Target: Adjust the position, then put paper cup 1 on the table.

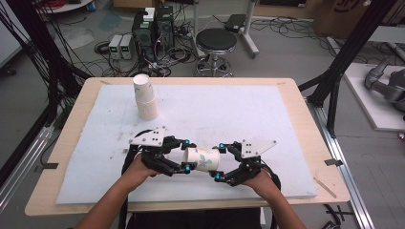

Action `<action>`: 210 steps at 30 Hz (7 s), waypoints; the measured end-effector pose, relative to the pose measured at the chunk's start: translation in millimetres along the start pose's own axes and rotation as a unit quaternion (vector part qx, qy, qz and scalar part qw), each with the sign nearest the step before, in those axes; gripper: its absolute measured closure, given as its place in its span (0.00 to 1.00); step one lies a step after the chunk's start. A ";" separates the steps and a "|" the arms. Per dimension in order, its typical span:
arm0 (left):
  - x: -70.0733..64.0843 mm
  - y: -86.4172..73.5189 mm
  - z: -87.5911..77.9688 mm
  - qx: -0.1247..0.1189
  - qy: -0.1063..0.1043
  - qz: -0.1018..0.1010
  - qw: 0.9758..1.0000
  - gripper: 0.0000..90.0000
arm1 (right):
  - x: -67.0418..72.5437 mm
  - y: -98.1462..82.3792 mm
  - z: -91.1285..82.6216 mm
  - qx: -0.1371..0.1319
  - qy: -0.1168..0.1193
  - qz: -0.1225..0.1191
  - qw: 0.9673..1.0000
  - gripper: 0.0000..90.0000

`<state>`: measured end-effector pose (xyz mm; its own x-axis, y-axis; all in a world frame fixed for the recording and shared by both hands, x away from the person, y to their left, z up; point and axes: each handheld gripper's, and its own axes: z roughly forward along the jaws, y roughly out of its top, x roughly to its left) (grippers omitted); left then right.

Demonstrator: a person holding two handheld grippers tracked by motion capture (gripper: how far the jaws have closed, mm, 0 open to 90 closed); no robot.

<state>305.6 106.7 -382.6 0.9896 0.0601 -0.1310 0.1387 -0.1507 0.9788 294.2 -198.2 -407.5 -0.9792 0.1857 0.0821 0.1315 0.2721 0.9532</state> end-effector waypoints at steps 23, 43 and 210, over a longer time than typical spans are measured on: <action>2.0 -6.2 -1.2 -0.035 -0.002 -0.030 0.999 0.41 | -3.8 0.3 -6.5 -0.063 0.020 0.026 0.997 0.40; -1.2 -1.0 -7.0 0.063 0.058 -0.020 0.996 0.17 | -8.1 17.4 -6.4 0.042 0.004 0.012 0.999 0.40; 23.6 -70.5 -153.4 -0.006 0.441 -0.061 0.895 0.34 | -8.4 -35.5 -97.3 0.043 -0.310 0.070 0.947 0.24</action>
<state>313.2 270.2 -430.5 0.5504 0.8321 -0.0682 0.2384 -0.0784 0.9680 282.7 -301.3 -413.7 -0.6752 0.7376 -0.0068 0.2919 0.2756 0.9159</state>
